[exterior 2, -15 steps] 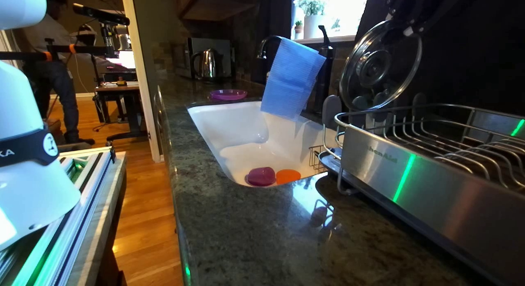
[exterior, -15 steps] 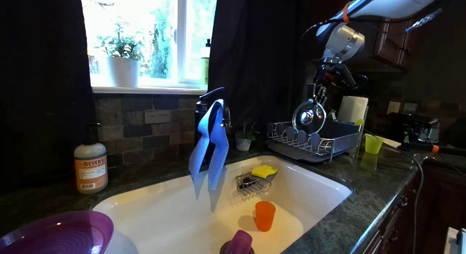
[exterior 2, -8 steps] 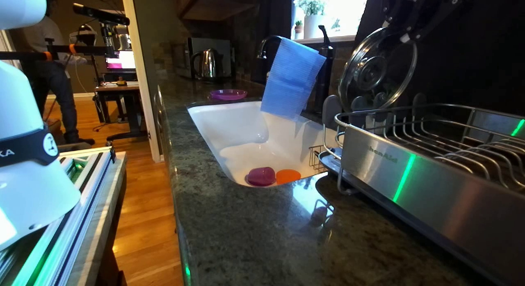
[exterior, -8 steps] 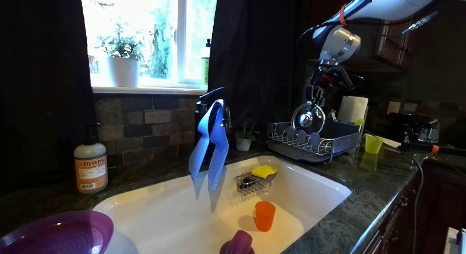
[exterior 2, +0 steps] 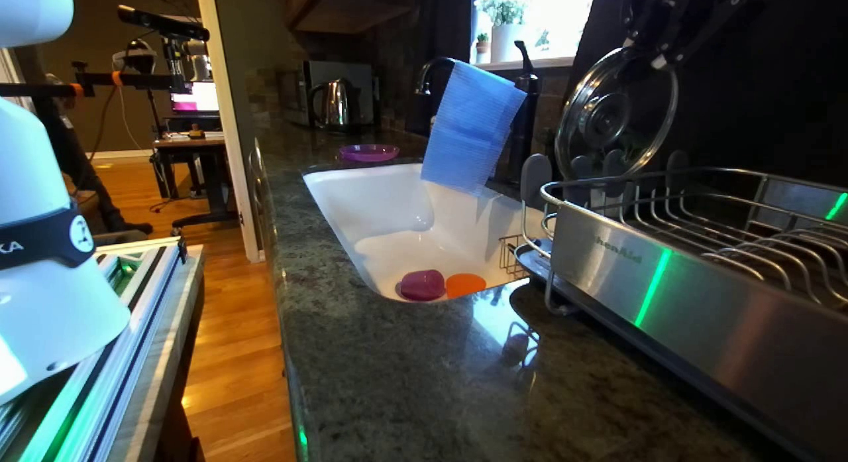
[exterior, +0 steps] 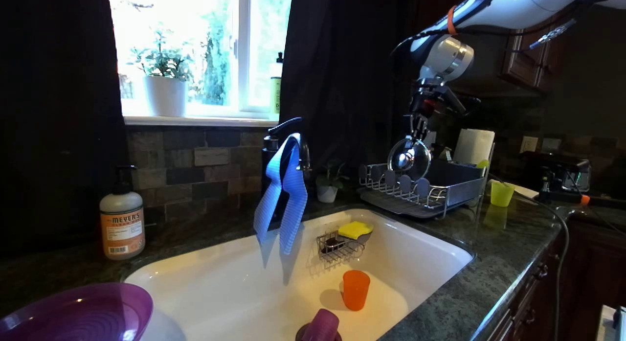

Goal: Lift the lid and make it stand upright on the dish rack

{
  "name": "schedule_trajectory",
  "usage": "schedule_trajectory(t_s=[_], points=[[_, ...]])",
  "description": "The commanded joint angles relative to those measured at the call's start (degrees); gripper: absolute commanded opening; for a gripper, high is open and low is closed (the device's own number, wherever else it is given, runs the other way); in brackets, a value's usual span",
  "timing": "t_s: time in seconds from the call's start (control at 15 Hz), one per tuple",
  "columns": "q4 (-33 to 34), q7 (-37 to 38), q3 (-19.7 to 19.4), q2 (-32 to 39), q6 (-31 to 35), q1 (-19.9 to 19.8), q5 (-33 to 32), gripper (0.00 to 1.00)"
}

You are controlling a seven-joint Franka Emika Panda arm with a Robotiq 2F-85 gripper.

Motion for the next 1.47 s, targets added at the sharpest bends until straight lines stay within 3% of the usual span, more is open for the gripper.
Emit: schedule_trajectory(t_s=[0.0, 0.93, 1.0, 1.4], points=[[2.22, 1.91, 0.32, 2.05, -0.23, 0.32, -3.85, 0.03], [0.27, 9.47, 0.4, 2.4, 6.67, 2.51, -8.15, 0.03], [0.3, 9.65, 0.42, 2.4, 6.56, 2.51, -8.22, 0.3], [0.64, 12.39, 0.13, 2.71, 6.59, 2.26, -9.72, 0.73]])
